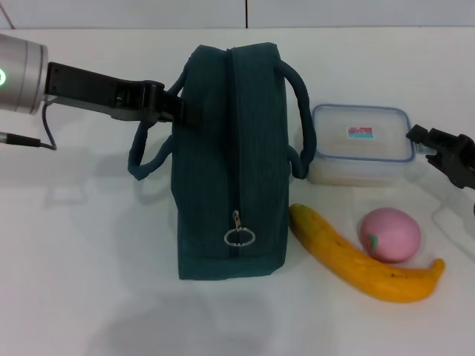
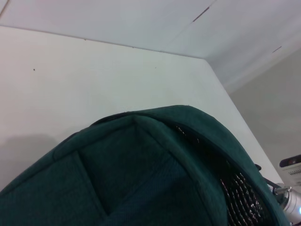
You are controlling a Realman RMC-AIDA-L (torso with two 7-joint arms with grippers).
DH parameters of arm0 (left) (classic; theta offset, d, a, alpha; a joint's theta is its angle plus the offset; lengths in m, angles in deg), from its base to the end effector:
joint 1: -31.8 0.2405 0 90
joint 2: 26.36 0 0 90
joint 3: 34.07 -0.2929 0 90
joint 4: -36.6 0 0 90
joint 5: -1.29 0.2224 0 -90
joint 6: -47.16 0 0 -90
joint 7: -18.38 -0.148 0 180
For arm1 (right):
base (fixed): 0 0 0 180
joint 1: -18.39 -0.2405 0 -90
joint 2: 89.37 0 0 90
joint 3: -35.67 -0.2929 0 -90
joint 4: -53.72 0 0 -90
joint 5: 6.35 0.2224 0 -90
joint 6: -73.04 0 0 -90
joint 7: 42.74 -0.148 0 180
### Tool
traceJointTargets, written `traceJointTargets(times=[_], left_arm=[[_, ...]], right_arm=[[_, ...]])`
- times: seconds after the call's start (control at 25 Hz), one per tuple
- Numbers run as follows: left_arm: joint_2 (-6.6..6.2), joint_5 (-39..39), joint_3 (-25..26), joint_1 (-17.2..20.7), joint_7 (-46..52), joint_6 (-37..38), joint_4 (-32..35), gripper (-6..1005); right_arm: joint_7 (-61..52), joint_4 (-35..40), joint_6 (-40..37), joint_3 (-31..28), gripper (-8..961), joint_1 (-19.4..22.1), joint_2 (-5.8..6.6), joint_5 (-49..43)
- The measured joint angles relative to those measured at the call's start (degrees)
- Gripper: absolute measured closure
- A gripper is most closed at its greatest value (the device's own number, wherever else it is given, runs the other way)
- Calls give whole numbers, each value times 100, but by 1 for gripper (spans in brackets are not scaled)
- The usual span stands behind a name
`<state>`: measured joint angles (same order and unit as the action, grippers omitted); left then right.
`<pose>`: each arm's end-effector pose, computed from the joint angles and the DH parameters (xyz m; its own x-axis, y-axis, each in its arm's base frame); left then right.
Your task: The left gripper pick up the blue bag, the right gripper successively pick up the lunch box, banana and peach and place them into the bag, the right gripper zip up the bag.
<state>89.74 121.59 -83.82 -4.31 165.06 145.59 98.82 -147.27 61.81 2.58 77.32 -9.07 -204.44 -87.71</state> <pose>-0.2138 0.3923 0.0382 0.4383 0.8591 0.2645 0.8748 -0.4752 0.0939 0.3659 0.3505 -0.0395 -0.1924 -0.6329 -0.7500 -0.9316 -0.1225 0.3423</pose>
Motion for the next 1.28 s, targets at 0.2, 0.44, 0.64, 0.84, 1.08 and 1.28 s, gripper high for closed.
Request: traceJointTargets(times=[0.2,0.44,0.64,0.84,1.08,1.28], left_arm=[[0,-2,0,-15,0,1,0,945],[0,-6,0,-50,20,0,0,945],[0,-7,0,-55,25,1,0,946],[0,-7,0,-55,13,0,0,946],[0,-7,0,-56,-27,-58,1,945],[5,-7,1,-63,-62,-70,-1,945]], right_arm=[[-23,29,-337,-50,727,75,9,30],[-37,49,-442,-67,799,94,15,50],[-47,82,-525,-70,826,103,5,55],[-182,85,-591,-70,844,96,-4,65],[-731,87,-952,-79,852,105,-13,245],[-771,43,-1179,-85,853,135,-15,547]])
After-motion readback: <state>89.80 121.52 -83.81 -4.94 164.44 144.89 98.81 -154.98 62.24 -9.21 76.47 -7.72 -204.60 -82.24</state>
